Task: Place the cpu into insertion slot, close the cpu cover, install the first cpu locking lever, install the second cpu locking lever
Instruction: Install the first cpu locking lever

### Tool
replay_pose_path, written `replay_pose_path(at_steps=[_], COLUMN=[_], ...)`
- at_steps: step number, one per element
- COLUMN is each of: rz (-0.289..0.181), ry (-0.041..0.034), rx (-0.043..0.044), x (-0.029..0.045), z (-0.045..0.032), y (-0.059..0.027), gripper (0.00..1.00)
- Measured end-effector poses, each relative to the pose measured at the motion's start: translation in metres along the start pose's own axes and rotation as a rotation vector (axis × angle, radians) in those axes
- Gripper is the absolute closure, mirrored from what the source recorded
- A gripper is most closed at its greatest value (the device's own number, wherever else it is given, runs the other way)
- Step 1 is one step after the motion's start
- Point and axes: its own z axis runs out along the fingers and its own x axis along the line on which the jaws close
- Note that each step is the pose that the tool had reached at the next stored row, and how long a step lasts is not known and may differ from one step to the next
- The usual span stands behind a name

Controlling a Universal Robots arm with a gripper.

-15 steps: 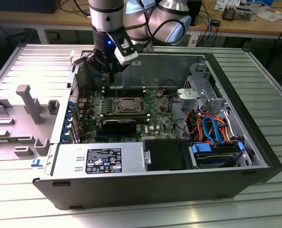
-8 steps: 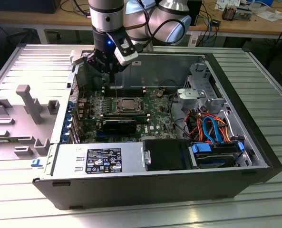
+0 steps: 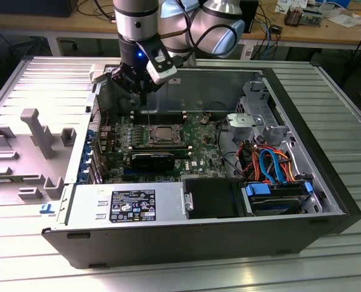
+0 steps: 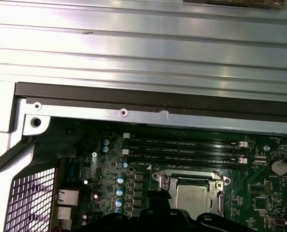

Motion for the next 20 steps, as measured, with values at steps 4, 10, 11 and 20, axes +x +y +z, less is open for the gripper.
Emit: replay_pose_path(at_steps=[4,10,11,20], rz=[0.000,0.000,0.000,0.000], ry=[-0.0002,-0.0006,-0.0007,-0.0009], rx=[-0.0038,-0.0088,-0.0094,-0.0137], x=[0.0000,0.0000,0.0000,0.0057], z=[0.0000,0.0000,0.0000,-0.0001], y=[0.0000,0.0000,0.0000,0.0004], gripper=[0.89,0.89,0.89,0.89])
